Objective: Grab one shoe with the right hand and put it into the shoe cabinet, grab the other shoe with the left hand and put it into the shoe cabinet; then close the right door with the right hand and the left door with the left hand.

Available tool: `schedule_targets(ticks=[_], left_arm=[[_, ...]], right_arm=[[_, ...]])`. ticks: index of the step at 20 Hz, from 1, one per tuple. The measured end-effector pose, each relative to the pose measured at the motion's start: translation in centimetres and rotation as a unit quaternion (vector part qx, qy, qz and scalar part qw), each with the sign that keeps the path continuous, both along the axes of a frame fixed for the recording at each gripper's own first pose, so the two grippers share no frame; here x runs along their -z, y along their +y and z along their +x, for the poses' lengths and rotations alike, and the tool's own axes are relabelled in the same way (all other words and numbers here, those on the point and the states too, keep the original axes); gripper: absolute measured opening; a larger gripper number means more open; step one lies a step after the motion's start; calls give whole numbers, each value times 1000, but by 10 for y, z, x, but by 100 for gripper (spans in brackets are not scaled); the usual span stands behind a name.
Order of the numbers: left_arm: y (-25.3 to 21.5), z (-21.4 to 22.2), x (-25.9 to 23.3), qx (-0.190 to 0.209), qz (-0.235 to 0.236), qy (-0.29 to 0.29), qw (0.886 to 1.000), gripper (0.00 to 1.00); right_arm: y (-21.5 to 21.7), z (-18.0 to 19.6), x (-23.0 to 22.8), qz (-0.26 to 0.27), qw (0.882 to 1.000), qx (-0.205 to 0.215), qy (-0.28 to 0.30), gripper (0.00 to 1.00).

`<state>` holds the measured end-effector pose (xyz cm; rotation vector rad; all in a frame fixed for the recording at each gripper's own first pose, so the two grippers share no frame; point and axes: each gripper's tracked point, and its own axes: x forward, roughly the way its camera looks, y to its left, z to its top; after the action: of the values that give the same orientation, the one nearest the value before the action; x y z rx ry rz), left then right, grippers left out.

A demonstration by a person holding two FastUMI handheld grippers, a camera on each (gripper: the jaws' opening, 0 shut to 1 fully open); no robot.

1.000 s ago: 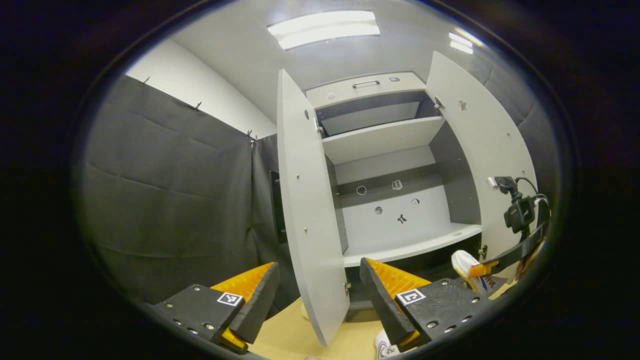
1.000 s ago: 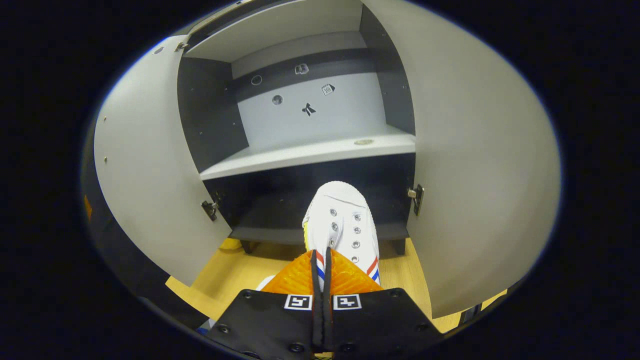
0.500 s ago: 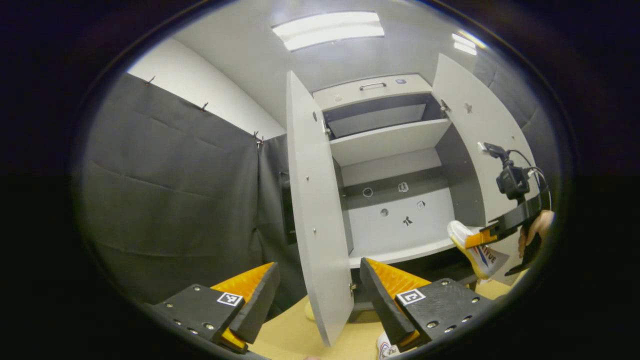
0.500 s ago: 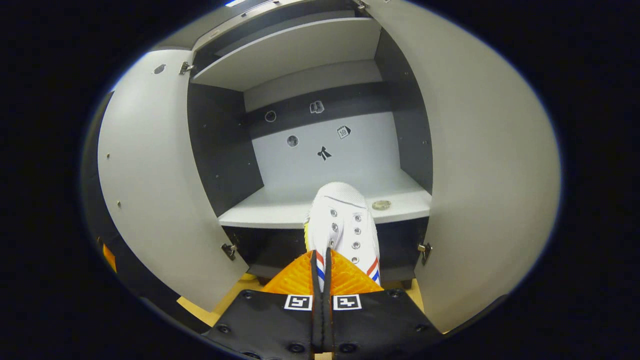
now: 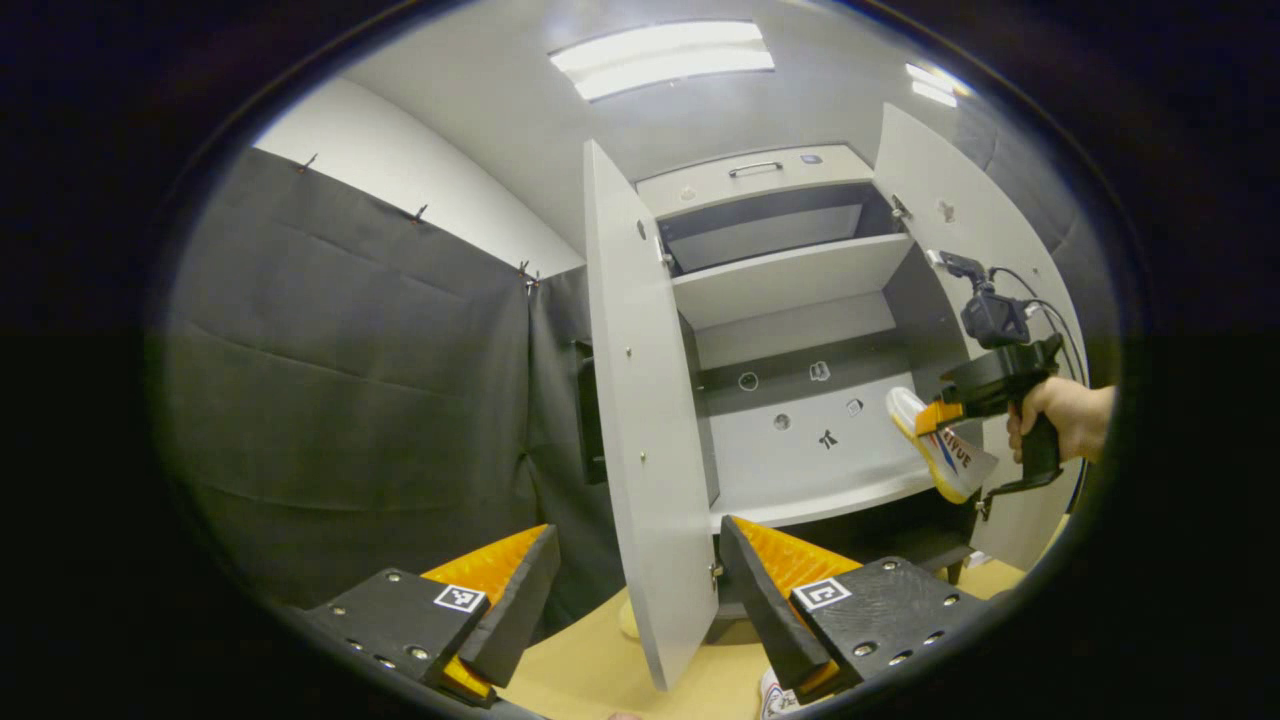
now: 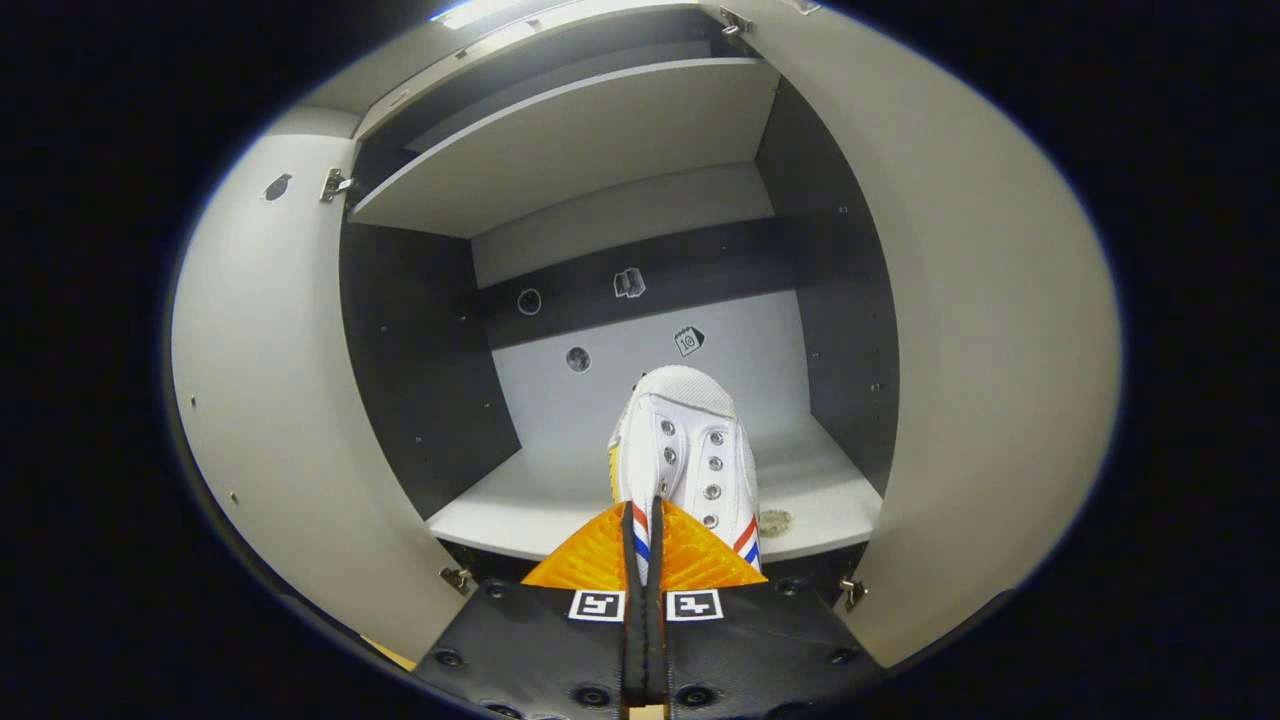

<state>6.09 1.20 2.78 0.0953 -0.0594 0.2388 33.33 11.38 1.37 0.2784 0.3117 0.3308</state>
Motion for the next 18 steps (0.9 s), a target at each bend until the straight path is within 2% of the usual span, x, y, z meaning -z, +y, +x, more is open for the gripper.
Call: schedule_targets(ticks=[7,12,18], left_arm=[[3,1,7,-19,-1,11,1000,95],[2,4,11,-27,0,17,999,95],[4,5,16,-38,2,27,999,95]], right_arm=[[4,65,-16,17,1000,20,-4,1],[11,105,2,-3,1000,27,12,1],[22,128,29,-23,999,31,36,1]])
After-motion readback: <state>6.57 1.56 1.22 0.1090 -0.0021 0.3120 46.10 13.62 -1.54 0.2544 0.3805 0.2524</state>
